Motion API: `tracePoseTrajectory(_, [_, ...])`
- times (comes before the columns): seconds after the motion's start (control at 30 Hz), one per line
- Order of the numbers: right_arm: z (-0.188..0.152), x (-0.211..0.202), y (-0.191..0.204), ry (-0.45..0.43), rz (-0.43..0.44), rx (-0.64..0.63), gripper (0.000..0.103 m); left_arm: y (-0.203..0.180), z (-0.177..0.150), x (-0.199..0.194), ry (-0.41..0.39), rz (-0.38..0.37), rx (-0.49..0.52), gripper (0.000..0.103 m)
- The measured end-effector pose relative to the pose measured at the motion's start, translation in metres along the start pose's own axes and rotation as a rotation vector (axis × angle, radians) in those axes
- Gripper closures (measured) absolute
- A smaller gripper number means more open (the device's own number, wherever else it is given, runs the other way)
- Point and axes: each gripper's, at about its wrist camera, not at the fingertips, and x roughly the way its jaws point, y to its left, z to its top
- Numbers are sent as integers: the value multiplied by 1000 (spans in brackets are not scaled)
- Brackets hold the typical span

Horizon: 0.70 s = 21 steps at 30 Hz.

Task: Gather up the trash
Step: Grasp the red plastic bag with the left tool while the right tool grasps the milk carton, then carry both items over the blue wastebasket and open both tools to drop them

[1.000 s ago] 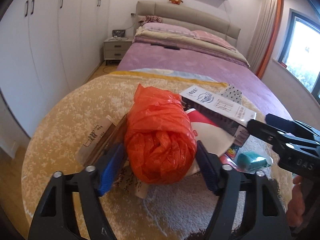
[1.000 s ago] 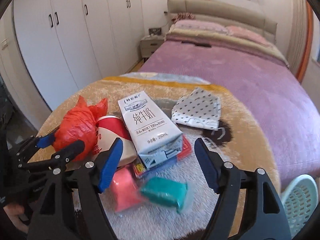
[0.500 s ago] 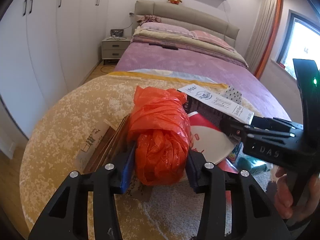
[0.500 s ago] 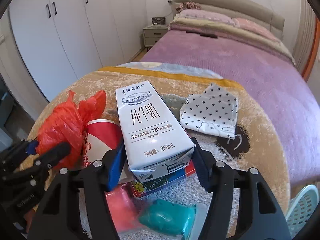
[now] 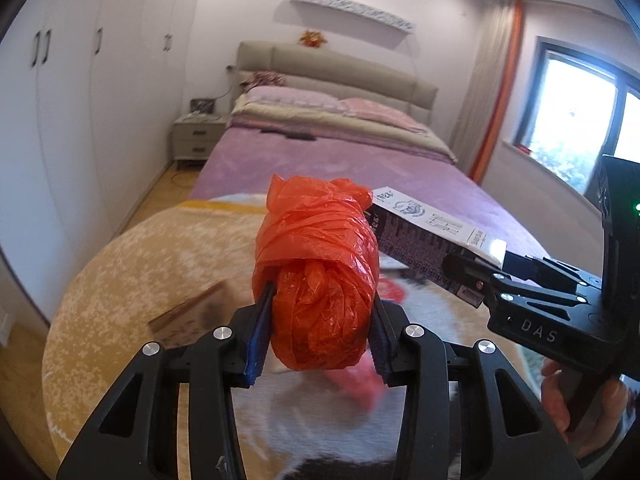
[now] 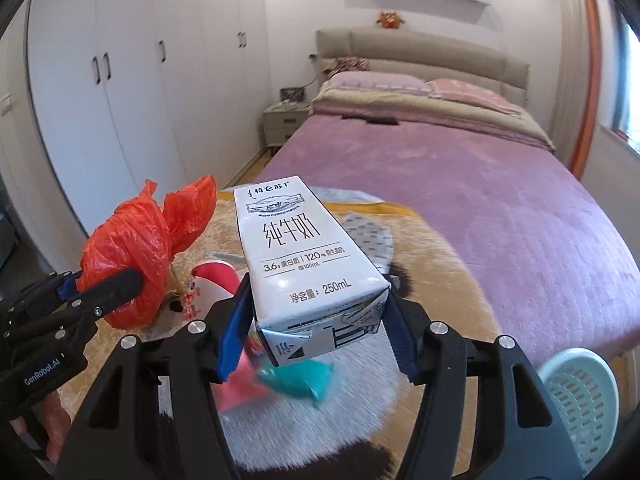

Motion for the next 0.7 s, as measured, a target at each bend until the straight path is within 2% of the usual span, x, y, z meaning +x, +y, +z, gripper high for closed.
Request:
tracePoseTrajectory(0.33, [-36,-80,-71,-50,-157,125,46,-100,-12,-15,-17,-157,158,63])
tracePoseTrajectory(0.7, [-98,-120,-177,-4,-298,329,46,-214,-49,18,91,-347,286,63])
